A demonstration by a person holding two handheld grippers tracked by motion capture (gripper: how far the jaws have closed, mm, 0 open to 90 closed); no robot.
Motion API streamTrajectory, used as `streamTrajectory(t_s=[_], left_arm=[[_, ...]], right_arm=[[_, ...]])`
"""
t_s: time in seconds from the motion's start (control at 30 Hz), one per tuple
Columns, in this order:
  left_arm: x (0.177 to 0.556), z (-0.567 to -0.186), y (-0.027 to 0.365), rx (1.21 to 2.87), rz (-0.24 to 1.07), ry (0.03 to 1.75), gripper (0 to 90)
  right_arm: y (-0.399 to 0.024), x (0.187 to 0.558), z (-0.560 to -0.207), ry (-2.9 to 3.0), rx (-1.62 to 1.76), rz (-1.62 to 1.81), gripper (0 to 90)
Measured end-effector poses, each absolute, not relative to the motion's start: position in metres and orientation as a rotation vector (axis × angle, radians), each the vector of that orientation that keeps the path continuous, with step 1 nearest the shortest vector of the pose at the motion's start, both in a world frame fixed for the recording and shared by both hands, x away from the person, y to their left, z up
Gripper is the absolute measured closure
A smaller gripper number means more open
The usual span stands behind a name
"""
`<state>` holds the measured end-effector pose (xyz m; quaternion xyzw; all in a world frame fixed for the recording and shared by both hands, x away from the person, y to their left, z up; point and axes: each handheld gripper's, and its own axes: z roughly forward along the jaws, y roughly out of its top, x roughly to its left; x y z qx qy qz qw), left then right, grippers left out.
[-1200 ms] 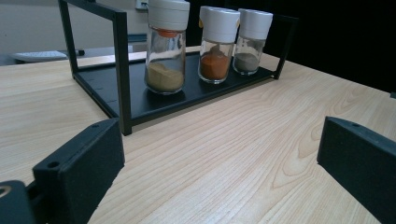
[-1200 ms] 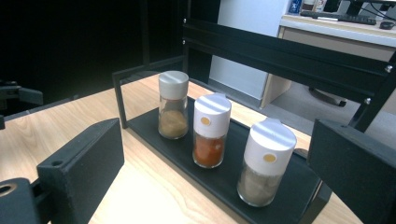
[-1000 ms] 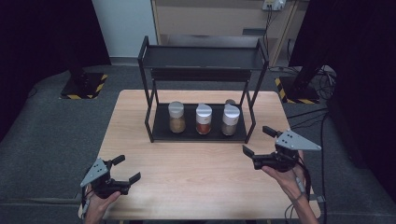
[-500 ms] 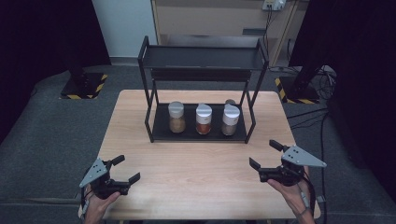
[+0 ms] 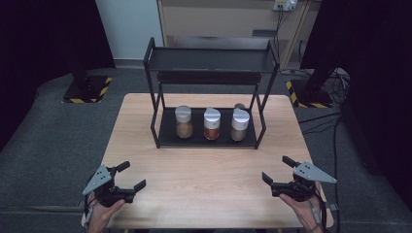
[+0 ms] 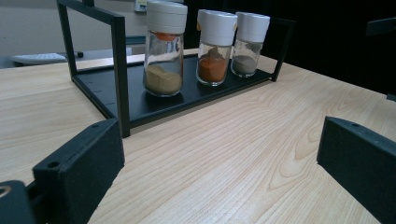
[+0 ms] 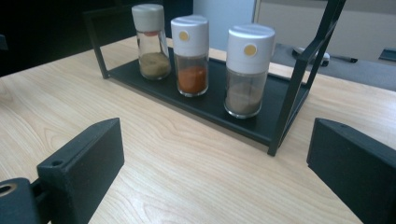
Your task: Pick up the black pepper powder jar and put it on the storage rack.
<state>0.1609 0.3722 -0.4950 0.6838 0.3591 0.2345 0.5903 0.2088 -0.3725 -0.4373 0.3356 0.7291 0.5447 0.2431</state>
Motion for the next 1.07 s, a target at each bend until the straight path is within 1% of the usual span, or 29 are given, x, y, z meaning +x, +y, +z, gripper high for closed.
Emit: streamTrajectory(t_s=[0.27, 0.6, 1.07], left_arm=[[0.161, -0.495, 0.372, 1.59, 0.544, 0.836, 0.0], [0.162, -0.495, 0.372, 1.593, 0.542, 0.818, 0.0], [0.162, -0.495, 0.372, 1.592, 0.546, 0.81, 0.0]], right_arm=[[-0.372, 0.212, -0.453, 2.001, 0.942, 1.48, 4.4], [-0.372, 0.215, -0.464, 2.013, 0.921, 1.472, 4.9], [-0.373, 0.217, -0.467, 2.017, 0.918, 1.476, 4.8]])
